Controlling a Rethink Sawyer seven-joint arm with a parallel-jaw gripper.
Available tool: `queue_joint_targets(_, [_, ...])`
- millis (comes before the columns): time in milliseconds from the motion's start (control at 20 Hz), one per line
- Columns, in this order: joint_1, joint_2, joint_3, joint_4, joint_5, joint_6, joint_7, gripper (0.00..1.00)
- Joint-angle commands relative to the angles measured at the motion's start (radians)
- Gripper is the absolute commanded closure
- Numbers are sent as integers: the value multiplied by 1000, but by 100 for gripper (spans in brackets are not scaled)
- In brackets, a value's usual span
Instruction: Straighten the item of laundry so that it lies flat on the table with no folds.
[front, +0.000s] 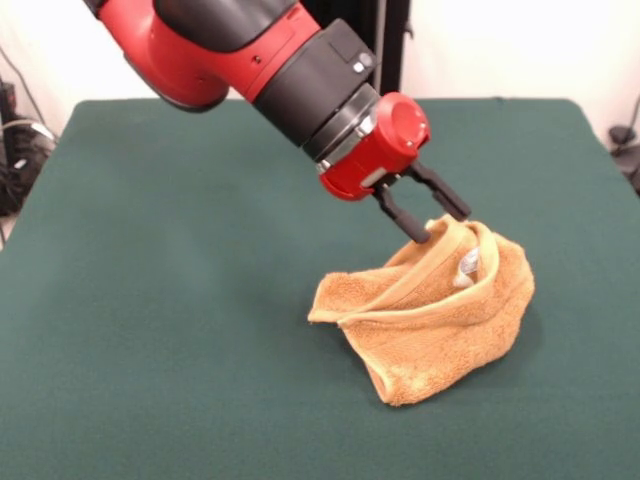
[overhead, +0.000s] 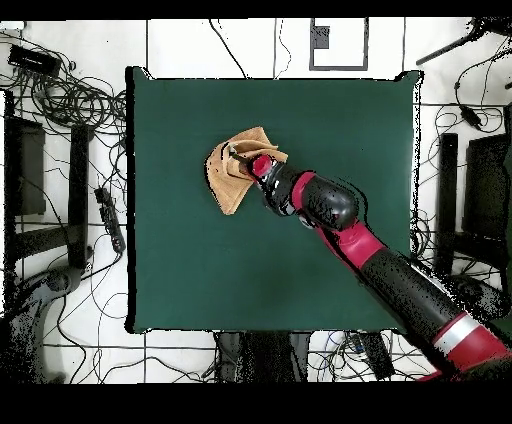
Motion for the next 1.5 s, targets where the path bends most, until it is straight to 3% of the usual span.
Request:
queue_joint_targets(50, [59,38,46,32,15,-110,226,0])
queue_joint_targets(850, [90,85,27,-9,3,-151,191,0])
queue_joint_targets(900, [93,89,28,-9,8,-151,196,100])
queue_joint_targets(1050, [30,158,-7,25,-63,-210,160,100])
queue_joint_targets(1500, [60,76,-87,20,-89,-181,171,100])
